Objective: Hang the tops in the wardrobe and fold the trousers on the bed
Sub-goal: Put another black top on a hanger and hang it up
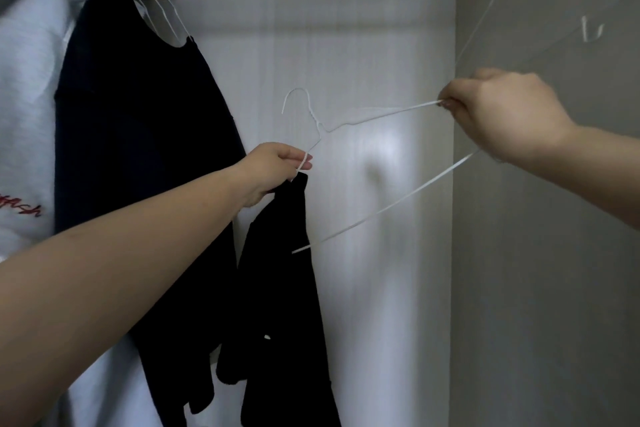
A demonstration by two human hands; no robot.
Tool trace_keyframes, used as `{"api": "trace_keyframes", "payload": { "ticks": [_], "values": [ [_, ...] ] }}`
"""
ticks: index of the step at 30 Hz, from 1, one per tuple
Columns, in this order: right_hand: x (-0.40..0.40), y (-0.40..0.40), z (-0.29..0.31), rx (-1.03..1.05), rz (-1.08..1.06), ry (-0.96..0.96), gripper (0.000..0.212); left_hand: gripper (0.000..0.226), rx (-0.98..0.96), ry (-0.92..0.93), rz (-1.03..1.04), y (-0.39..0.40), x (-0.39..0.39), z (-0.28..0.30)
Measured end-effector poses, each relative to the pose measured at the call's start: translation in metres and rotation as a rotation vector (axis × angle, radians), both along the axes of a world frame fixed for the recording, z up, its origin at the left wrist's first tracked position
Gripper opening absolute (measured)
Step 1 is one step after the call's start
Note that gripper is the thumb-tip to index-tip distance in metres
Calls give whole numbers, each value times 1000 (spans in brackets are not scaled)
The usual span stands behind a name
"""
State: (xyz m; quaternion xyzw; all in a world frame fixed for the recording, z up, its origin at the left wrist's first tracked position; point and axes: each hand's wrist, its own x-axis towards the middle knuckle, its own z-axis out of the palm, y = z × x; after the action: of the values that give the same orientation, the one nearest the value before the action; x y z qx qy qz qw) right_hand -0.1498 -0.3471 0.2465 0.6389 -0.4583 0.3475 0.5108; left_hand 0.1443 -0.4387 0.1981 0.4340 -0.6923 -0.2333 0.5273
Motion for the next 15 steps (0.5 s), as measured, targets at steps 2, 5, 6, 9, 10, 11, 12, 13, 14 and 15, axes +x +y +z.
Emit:
{"api": "trace_keyframes", "payload": {
  "ticks": [2,5,6,9,10,11,12,13,14,15],
  "values": [
    [3,-3,-10,31,-6,-6,28,26,22,108,-41,0,-12,4],
    [4,-9,-23,51,12,-38,28,1,28,245,-81,2,-23,9],
    [4,-10,-26,65,17,-58,29,7,10,253,-74,1,-23,9],
    [10,-11,-31,88,36,-46,34,14,-50,258,-25,-1,-23,9],
    [14,-10,-34,76,46,38,40,14,-61,258,-13,-1,-24,9],
    [19,-7,-37,72,54,173,47,15,-69,269,-1,0,-26,9],
    [26,-5,-43,59,108,322,50,17,-76,273,10,0,-27,10],
    [35,-5,-51,67,183,449,50,19,-83,282,18,1,-28,12],
    [46,-5,-63,150,239,530,48,21,-87,289,25,2,-29,14],
    [59,-6,-78,286,261,545,47,21,-90,293,30,4,-30,15]
  ]
}}
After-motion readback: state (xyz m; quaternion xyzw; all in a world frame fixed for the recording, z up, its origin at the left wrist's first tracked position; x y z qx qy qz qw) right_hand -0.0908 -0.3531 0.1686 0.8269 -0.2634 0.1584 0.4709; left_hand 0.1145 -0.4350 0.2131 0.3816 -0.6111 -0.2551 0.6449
